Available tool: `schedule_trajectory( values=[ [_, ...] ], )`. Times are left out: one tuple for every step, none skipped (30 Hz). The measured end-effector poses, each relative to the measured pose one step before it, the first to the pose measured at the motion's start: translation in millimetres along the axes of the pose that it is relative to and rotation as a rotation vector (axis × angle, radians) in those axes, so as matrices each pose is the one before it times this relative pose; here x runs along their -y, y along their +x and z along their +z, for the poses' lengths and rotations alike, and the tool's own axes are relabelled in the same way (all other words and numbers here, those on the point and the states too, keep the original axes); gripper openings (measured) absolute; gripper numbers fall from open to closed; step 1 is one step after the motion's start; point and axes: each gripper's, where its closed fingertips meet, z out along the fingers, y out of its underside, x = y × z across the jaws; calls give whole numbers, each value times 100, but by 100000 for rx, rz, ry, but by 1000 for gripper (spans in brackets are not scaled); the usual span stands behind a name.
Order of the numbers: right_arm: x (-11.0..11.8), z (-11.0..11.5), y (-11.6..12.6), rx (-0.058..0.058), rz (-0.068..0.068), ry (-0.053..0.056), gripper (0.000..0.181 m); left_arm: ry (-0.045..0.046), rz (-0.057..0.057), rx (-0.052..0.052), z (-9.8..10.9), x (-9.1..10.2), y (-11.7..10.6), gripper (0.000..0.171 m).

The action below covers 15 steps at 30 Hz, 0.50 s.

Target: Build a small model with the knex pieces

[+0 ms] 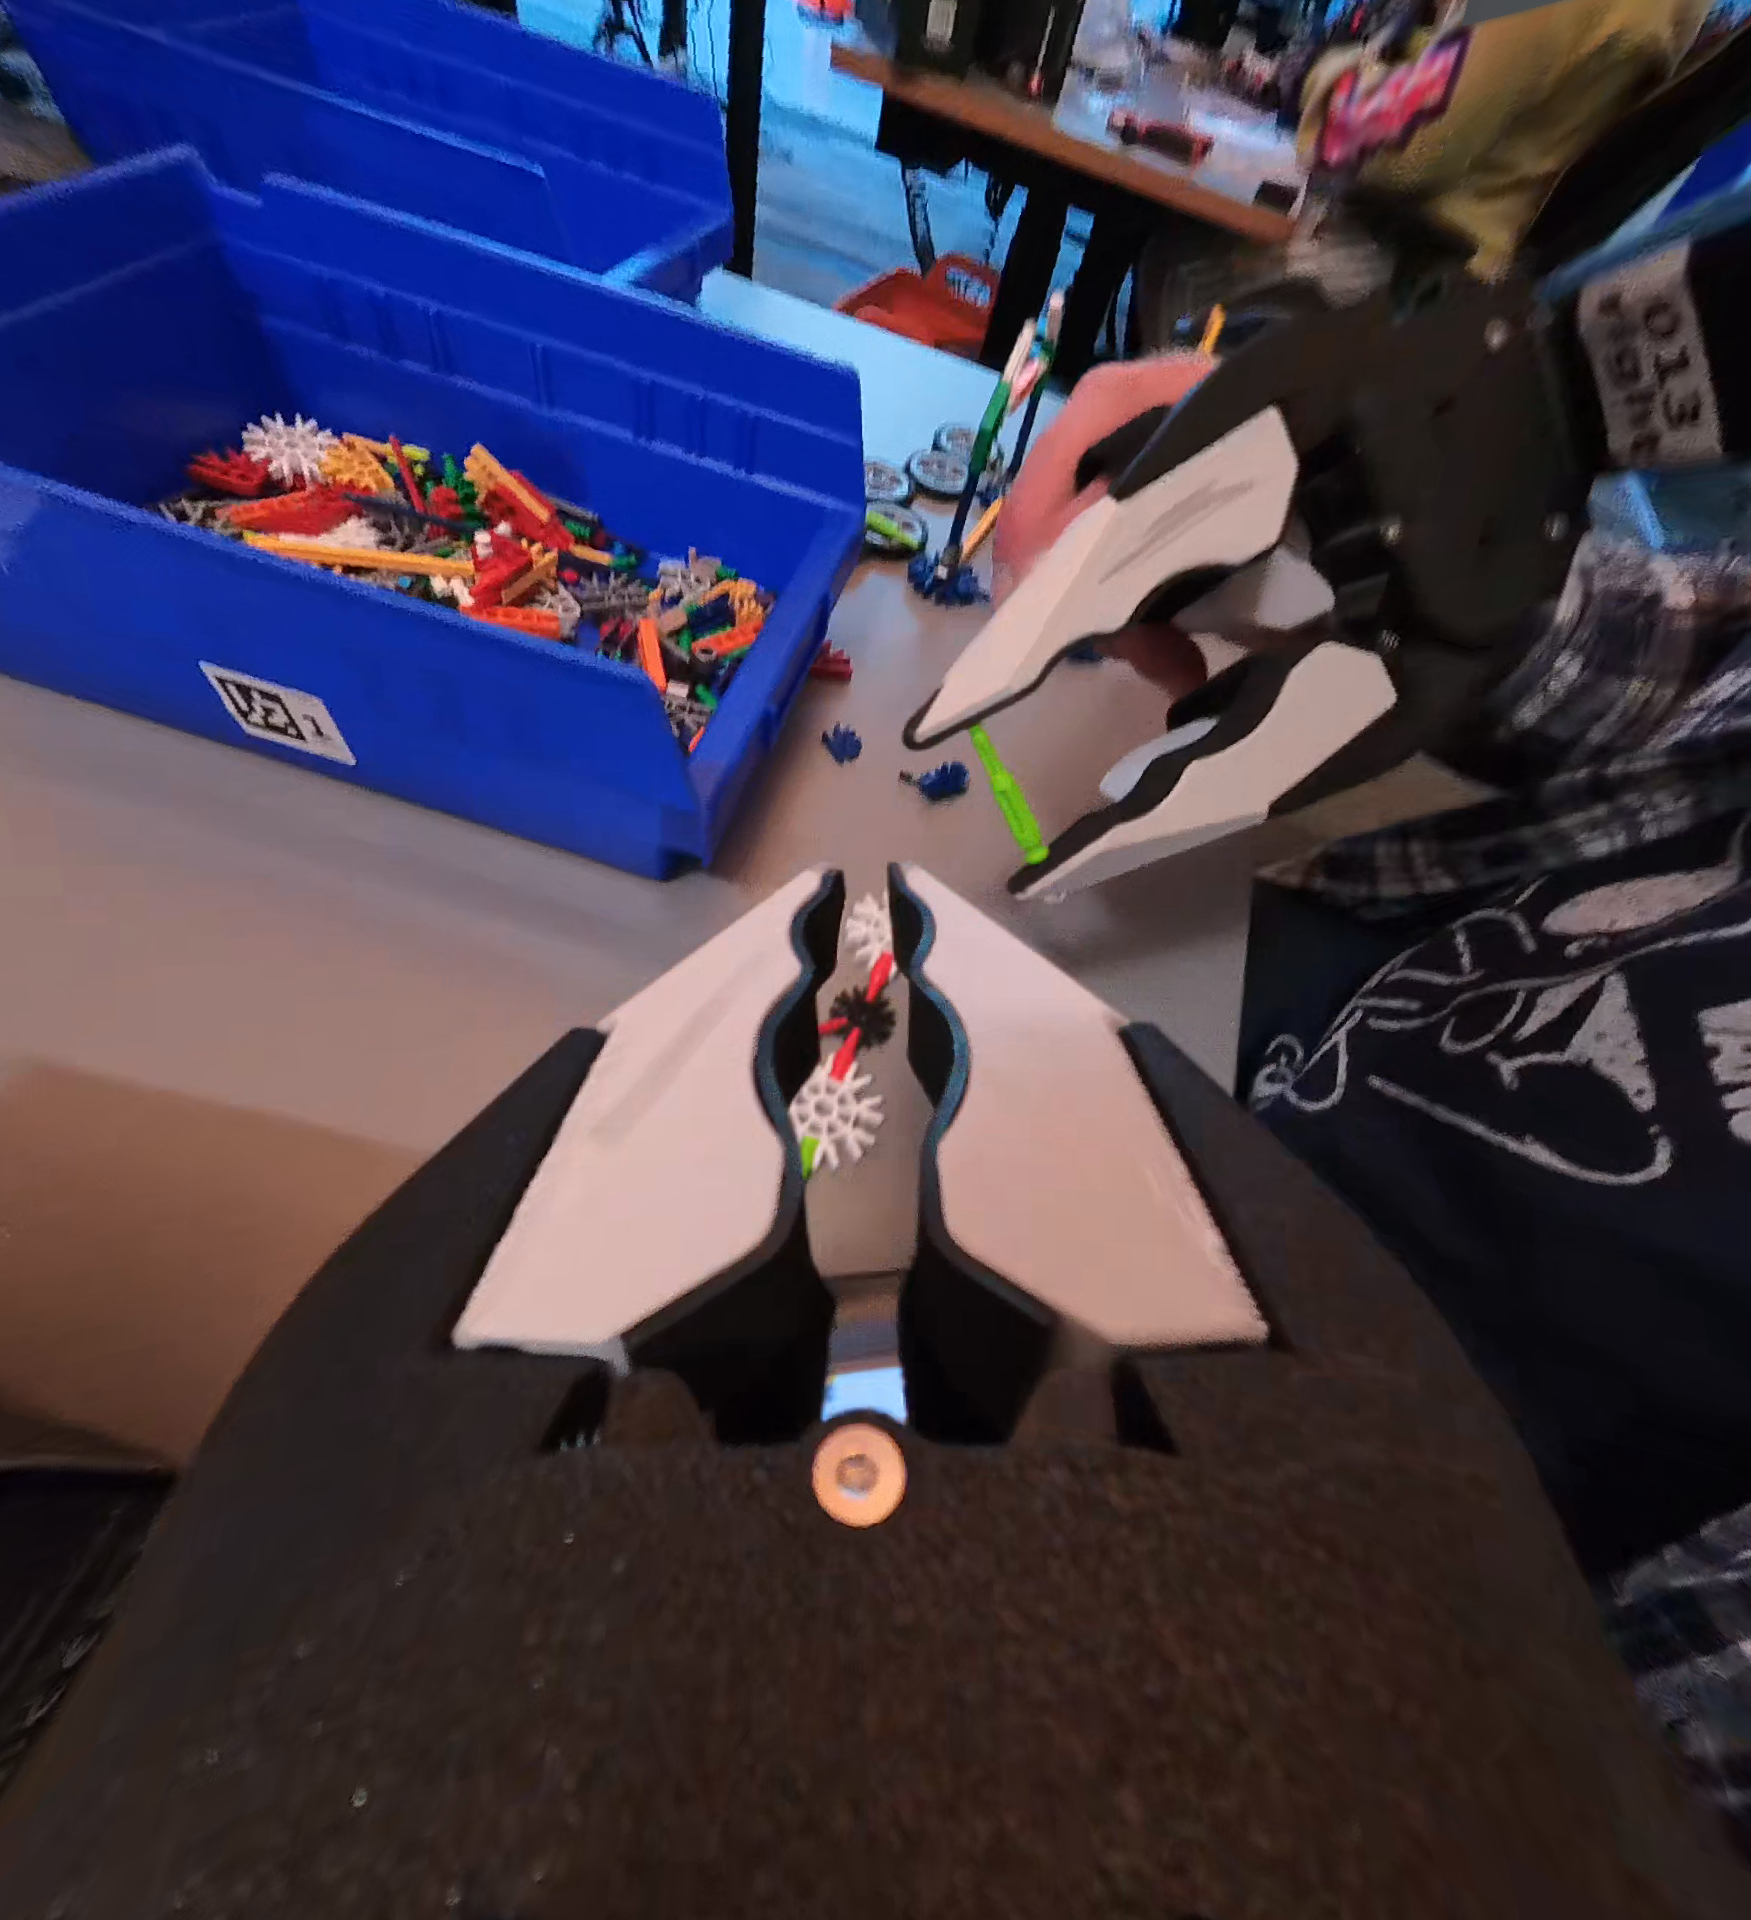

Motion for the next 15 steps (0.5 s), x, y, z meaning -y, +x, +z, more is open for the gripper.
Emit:
schedule_trajectory(
  values=[
    [-584, 95, -431, 3194, 943, -1778, 39, -2638, 1533, 754, 15, -553, -207, 8],
    [-534, 87, -368, 2527, 428, -1661, 39, -1640, 1584, 2025, 7, -367, -393, 8],
    [-478, 90, -466, 3009, 79, -1622, 39, -1345, 1300, 1789, 13, -273, -357, 7],
    [-457, 136, -496, 3156, 468, -1722, 39, -1706, 1260, 669, 46, -287, -168, 7],
    [-425, 180, -491, 3248, 727, -1733, 39, -1826, 1299, 351, 66, -255, -100, 7],
    [-359, 212, -502, 3371, 779, -1505, 39, -1992, 1226, 50, 104, -248, -29, 7],
    [-251, 230, -535, 3618, 1113, -1073, 39, -2517, 1285, -318, 147, -329, 48, 7],
    [-201, 255, -408, 3033, 1548, -1040, 39, -2298, 1702, 678, 182, -303, -70, 7],
    [-165, 266, -337, 2484, 1157, -904, 39, -2003, 1723, 1286, 210, -269, -145, 6],
    [-146, 277, -287, 2021, 496, -950, 39, -2400, 1348, 547, 258, -335, -23, 5],
    [-155, 281, -241, 1500, -4, -1039, 39, -2625, 1313, -56, 301, -398, 100, 5],
    [-193, 292, -139, 936, 173, -1383, 39, -2394, 1495, 374, 311, -370, 64, 5],
    [-233, 282, -184, 1374, 251, -1546, 39, -2317, 1572, 561, 304, -379, 39, 4],
    [-264, 234, -153, 1291, 423, -1558, 39, -2229, 1375, 209, 303, -359, 104, 4],
    [-171, 203, -79, 1184, 978, -804, 39, -1856, 942, 71, 293, -317, 117, 4]
  ],
)
